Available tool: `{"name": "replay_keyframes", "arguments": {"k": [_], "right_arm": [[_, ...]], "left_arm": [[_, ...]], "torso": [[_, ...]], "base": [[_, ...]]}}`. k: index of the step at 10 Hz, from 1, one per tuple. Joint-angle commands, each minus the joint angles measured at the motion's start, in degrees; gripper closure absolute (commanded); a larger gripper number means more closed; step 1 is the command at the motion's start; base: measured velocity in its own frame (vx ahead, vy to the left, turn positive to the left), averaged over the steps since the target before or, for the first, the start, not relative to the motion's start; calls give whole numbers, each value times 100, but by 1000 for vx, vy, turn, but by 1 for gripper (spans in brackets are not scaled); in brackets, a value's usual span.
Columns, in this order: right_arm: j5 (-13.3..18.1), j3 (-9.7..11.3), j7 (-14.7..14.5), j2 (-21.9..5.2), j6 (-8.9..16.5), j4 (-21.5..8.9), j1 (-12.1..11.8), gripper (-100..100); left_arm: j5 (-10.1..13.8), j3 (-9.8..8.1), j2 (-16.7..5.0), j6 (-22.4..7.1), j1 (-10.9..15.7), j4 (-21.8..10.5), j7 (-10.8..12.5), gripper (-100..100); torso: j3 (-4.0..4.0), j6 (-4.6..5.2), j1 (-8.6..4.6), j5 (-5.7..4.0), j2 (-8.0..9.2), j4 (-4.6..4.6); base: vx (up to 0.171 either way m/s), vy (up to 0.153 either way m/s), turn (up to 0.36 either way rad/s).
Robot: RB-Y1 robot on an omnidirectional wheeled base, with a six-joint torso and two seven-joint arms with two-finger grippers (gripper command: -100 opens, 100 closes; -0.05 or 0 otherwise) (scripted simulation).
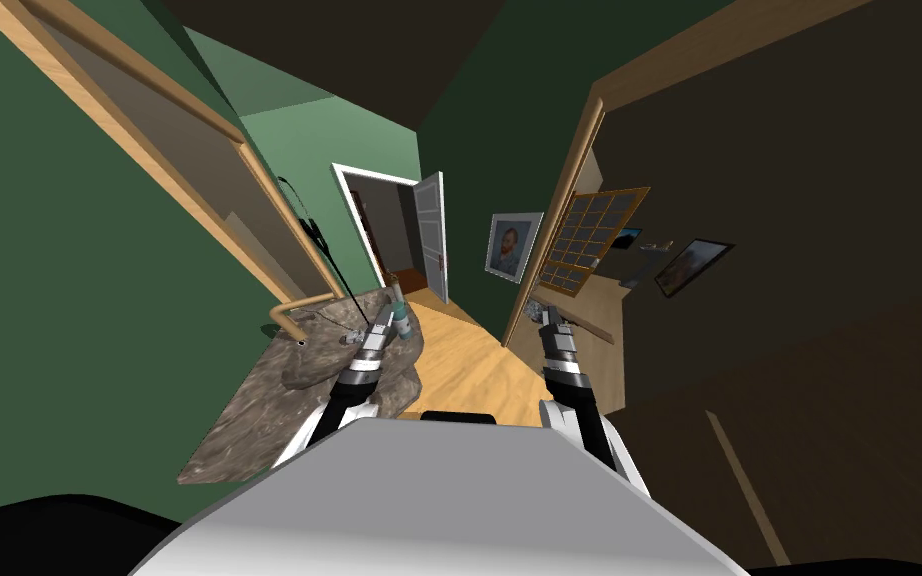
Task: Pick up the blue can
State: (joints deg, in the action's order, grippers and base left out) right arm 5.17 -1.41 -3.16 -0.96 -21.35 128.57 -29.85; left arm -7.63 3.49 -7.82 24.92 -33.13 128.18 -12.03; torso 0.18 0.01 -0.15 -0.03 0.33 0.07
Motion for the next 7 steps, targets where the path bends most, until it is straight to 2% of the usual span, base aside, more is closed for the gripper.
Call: {"name": "replay_keyframes", "arguments": {"k": [1,6,7], "right_arm": [[0,0,0,0,0,0,0,0],[0,0,0,0,0,0,-1,0],[0,0,0,0,0,0,-1,0]], "left_arm": [[-145,30,-48,-191,-153,-89,-113,-100],[-511,75,28,-606,-409,-407,-388,-100],[-653,71,58,-750,-500,-509,-497,-100]], "torso": [[0,0,0,0,0,0],[-5,-1,5,0,-11,-1],[-7,-1,3,0,-15,-2]], "base": [[-94,-33,-47],[-56,-27,-29],[-41,-46,-21]]}}
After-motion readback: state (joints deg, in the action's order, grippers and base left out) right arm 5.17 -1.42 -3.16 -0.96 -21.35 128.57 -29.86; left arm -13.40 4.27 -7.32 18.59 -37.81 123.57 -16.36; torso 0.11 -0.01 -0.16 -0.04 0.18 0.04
